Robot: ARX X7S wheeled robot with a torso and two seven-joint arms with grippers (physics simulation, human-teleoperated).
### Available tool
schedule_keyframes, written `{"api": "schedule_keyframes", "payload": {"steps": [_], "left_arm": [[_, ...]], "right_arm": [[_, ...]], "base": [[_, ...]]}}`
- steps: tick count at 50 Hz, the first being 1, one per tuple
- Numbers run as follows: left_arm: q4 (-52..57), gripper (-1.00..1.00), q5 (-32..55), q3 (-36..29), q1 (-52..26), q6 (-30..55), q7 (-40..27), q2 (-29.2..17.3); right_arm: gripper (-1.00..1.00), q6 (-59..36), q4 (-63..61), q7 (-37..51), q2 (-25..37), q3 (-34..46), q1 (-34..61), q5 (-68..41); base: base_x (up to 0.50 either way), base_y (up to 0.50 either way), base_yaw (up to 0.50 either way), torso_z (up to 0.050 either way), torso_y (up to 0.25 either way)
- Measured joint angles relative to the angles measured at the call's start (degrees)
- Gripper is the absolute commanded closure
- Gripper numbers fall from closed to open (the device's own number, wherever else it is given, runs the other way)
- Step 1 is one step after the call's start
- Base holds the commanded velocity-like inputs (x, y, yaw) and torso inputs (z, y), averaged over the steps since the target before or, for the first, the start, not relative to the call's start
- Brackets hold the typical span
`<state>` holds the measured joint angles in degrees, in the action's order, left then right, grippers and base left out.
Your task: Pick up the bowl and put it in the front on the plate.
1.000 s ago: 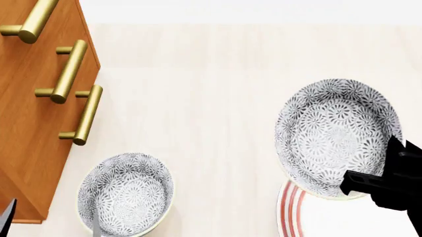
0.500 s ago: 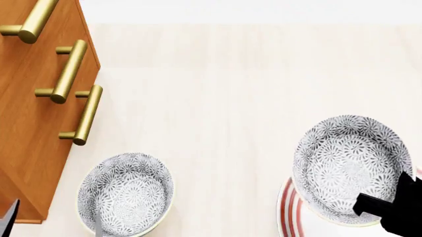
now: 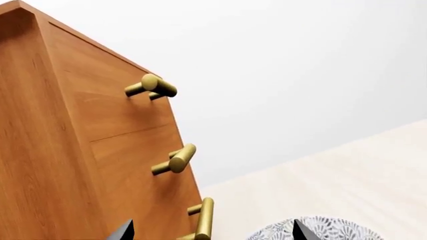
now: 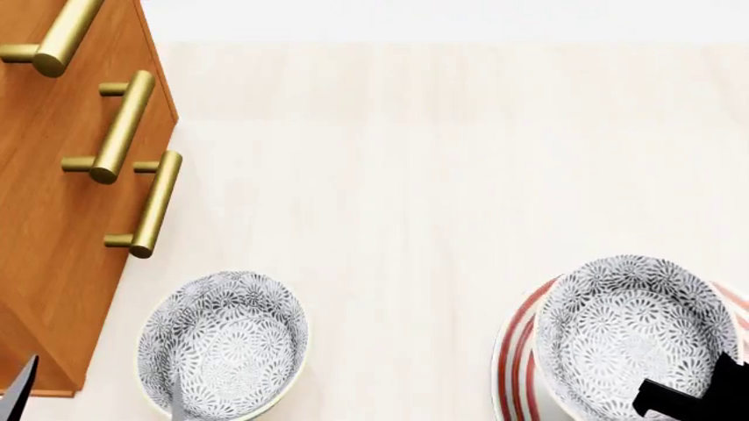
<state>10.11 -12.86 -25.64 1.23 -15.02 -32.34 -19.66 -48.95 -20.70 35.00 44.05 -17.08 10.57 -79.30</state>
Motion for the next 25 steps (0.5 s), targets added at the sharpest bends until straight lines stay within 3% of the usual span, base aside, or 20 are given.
{"api": "schedule_keyframes", "payload": {"steps": [25], "left_arm": [[-0.41, -1.00, 0.76, -0.37, -0.16, 0.09, -0.21, -0.25]], "right_arm": [[1.00, 1.81, 2.73, -0.71, -0.74, 1.47, -0.91, 4.76]], "base": [[0.00, 0.00, 0.00, 0.000, 0.000]]}}
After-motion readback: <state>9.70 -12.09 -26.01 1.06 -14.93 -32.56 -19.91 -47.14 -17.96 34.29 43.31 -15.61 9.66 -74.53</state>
